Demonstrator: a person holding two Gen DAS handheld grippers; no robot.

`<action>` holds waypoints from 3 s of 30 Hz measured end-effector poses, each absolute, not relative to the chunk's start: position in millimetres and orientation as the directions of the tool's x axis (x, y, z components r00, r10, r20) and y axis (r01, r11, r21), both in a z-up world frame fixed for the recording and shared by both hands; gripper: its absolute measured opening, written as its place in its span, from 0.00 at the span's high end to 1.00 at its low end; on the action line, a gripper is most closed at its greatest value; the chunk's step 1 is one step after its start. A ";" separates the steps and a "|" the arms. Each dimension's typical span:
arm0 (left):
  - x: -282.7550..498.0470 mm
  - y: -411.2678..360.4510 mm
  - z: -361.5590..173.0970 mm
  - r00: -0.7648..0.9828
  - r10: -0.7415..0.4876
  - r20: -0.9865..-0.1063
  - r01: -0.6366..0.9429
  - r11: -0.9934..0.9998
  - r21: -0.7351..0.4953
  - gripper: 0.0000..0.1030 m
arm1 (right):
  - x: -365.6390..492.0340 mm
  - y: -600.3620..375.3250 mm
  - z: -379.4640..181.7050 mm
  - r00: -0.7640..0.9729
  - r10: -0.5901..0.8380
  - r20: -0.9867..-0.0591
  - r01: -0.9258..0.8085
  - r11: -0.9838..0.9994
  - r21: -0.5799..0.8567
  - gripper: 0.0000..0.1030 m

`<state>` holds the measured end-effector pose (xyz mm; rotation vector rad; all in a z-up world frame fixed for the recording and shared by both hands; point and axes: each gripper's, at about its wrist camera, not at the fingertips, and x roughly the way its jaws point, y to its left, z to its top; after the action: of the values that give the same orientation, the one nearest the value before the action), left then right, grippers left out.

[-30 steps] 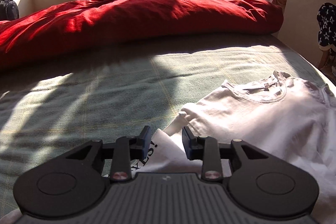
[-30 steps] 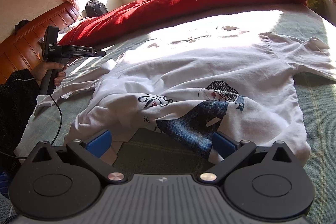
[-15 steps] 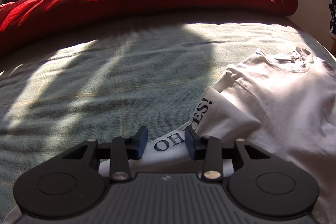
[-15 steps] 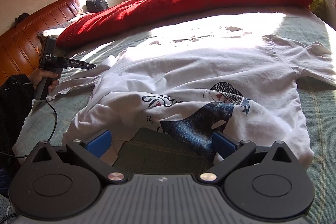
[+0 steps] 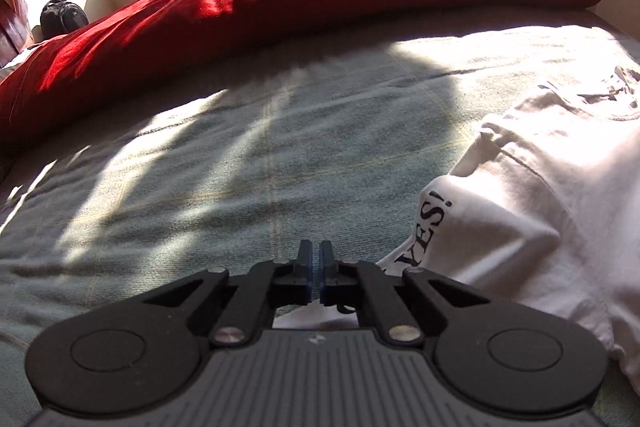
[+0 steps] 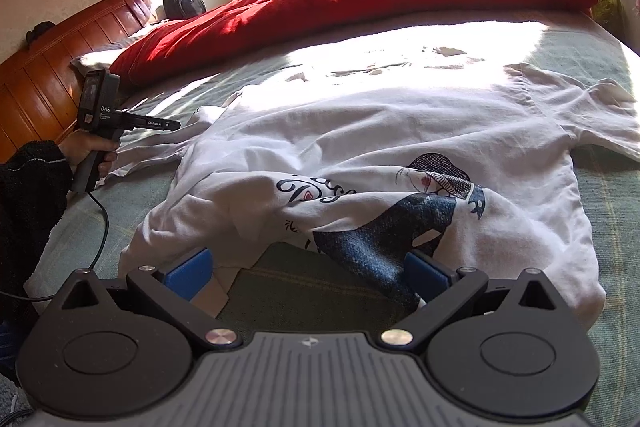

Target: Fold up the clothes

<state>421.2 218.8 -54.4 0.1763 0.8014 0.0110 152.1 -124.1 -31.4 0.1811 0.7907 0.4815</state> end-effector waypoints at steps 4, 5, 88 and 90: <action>408.6 206.2 -33.3 0.712 -0.117 -0.693 0.165 0.986 0.003 0.94 | 149.1 -125.8 -30.5 0.604 0.478 -0.638 -0.353 0.878 0.324 0.00; 404.3 200.7 -27.9 0.706 -0.173 -0.687 0.203 0.978 -0.037 0.93 | 149.2 -126.8 -31.0 0.604 0.475 -0.640 -0.349 0.880 0.324 0.00; 207.9 4.4 -31.8 0.813 -0.049 -0.581 0.287 0.901 0.326 0.10 | 150.3 -136.3 -49.7 0.850 0.064 -0.523 -0.384 0.756 -0.531 0.00; 217.9 8.5 -26.5 0.823 -0.054 -0.565 0.295 0.891 0.344 0.10 | 163.7 -139.6 -42.8 0.856 0.070 -0.513 -0.379 0.760 -0.529 0.00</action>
<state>217.9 8.5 -26.5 0.4368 0.5780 -0.1916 163.7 -139.6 -42.8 -0.6685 0.4922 0.2555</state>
